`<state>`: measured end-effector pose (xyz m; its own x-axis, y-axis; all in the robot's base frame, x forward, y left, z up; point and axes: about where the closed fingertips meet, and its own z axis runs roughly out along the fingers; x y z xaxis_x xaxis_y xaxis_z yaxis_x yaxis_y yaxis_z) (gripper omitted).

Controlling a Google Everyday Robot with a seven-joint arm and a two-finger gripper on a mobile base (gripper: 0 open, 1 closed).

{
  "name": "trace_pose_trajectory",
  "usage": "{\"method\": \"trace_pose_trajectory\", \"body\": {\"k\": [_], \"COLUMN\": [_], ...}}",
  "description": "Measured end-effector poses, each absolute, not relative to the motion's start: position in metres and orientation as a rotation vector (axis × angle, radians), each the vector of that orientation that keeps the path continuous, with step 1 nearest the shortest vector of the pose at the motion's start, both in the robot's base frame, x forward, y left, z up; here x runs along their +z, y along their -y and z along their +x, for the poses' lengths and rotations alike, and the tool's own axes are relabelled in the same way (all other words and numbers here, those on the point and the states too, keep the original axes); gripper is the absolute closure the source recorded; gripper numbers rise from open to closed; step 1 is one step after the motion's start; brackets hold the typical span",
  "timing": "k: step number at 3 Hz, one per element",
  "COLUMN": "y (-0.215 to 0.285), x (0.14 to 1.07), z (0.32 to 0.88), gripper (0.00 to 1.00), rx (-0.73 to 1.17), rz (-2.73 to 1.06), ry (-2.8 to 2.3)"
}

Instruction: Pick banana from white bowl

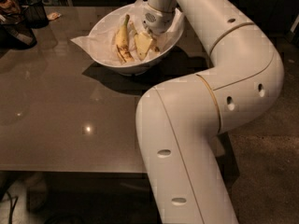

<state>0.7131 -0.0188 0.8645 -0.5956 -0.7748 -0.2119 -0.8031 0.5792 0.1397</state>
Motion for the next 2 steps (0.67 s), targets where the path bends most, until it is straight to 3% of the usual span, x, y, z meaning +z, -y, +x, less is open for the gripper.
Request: {"method": "trace_pose_trajectory", "body": {"k": [1,2], "y": [0.0188,0.0188], "x": [0.8645,0.8646], "z": [0.7131,0.7131], "gripper": [0.96,1.00], "rx": [0.335,0.335], "rz": [-1.344,-1.344], "ry": [-2.677,-2.676]}}
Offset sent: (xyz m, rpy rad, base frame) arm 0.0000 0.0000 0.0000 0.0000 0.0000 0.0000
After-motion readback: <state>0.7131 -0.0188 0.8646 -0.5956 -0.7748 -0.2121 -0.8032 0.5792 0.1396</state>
